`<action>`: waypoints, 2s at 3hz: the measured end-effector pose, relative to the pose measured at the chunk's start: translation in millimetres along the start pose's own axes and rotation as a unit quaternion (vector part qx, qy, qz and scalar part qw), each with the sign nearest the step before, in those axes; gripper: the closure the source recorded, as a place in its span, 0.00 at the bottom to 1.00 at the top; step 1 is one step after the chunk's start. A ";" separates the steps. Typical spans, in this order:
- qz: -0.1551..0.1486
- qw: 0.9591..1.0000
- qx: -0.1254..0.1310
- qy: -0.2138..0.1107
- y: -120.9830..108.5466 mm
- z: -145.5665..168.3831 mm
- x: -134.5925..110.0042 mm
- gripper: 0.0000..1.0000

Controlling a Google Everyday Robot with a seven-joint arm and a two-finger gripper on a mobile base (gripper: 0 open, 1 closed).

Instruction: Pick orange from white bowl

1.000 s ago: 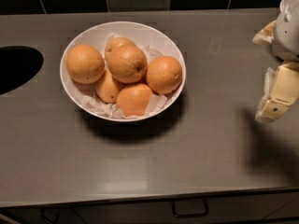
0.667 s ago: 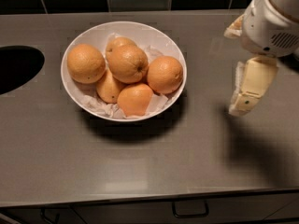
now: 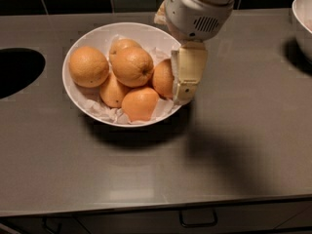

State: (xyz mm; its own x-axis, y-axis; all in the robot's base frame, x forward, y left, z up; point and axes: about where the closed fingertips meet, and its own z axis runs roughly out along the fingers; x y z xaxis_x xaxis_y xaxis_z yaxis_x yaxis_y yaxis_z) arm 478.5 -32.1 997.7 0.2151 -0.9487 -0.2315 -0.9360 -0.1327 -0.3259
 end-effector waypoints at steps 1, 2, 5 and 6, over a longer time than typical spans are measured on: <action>0.000 1.000 0.000 0.000 -0.1 0.0 0.0 0.00; 0.007 1.000 -0.003 -0.007 -12.1 3.7 -7.3 0.00; -0.026 0.998 -0.048 -0.021 -29.5 21.3 -22.5 0.00; 0.002 1.000 -0.027 -0.013 -37.1 22.5 -26.2 0.00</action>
Offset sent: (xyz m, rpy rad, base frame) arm 0.0266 0.0198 -0.0008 0.0310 0.0470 -0.0167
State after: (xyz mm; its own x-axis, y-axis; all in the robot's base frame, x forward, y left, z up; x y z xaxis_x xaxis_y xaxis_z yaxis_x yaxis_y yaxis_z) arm 513.9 4.1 995.3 0.2175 -0.9417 -0.2568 -0.9505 -0.1446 -0.2750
